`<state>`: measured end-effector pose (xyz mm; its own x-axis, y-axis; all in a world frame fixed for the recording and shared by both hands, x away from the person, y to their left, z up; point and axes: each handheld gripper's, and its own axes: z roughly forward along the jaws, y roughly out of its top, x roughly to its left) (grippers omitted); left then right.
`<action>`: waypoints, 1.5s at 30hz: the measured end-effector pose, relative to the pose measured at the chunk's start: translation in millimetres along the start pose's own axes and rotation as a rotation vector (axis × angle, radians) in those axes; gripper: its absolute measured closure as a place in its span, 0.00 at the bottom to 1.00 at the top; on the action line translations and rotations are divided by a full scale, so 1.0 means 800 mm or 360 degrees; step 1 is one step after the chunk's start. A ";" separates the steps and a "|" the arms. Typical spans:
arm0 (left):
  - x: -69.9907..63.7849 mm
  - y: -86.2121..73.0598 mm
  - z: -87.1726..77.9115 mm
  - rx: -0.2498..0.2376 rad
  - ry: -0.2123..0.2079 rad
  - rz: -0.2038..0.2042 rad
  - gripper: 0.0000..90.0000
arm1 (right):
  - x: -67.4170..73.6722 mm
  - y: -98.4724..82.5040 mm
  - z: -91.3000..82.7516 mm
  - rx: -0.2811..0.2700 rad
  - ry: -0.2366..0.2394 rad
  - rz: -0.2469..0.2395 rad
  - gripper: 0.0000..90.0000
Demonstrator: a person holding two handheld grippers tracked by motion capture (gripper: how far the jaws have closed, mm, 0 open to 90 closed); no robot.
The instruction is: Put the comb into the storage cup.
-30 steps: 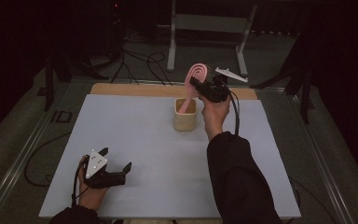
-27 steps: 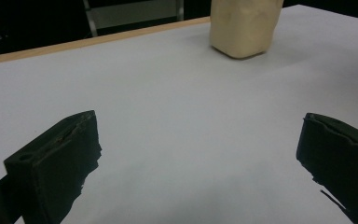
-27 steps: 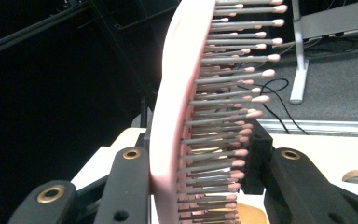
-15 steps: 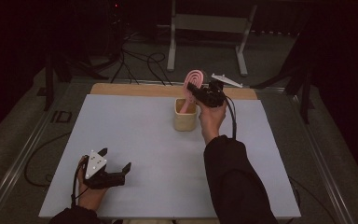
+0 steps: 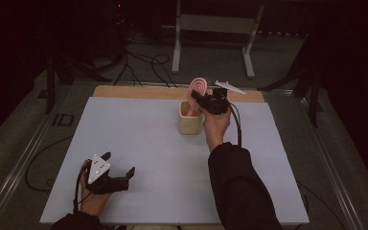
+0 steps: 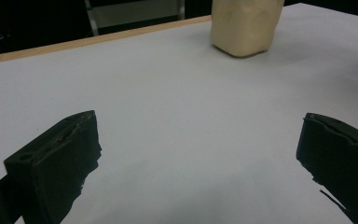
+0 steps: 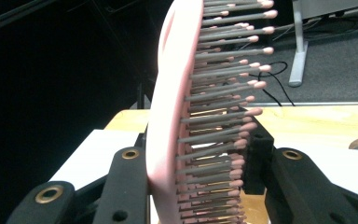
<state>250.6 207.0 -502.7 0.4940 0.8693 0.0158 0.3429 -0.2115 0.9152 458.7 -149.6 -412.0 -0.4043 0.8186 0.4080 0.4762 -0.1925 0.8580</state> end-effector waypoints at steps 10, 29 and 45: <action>0.000 0.000 0.001 0.0004 -0.0002 0.0004 0.00 | -0.005 -0.011 0.002 0.0015 -0.0007 -0.0004 0.69; -0.001 0.000 0.002 0.0012 -0.0002 0.0007 0.00 | -0.024 -0.015 -0.007 0.0098 -0.0043 -0.0073 0.49; -0.002 -0.001 0.003 0.0024 -0.0001 0.0021 0.00 | -0.020 -0.055 -0.049 0.0145 -0.0022 -0.0251 0.21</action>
<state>251.3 204.5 -504.2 0.4989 0.8662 0.0276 0.3485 -0.2296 0.9088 413.8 -175.2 -443.6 -0.4691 0.8423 0.2654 0.4766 -0.0115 0.8790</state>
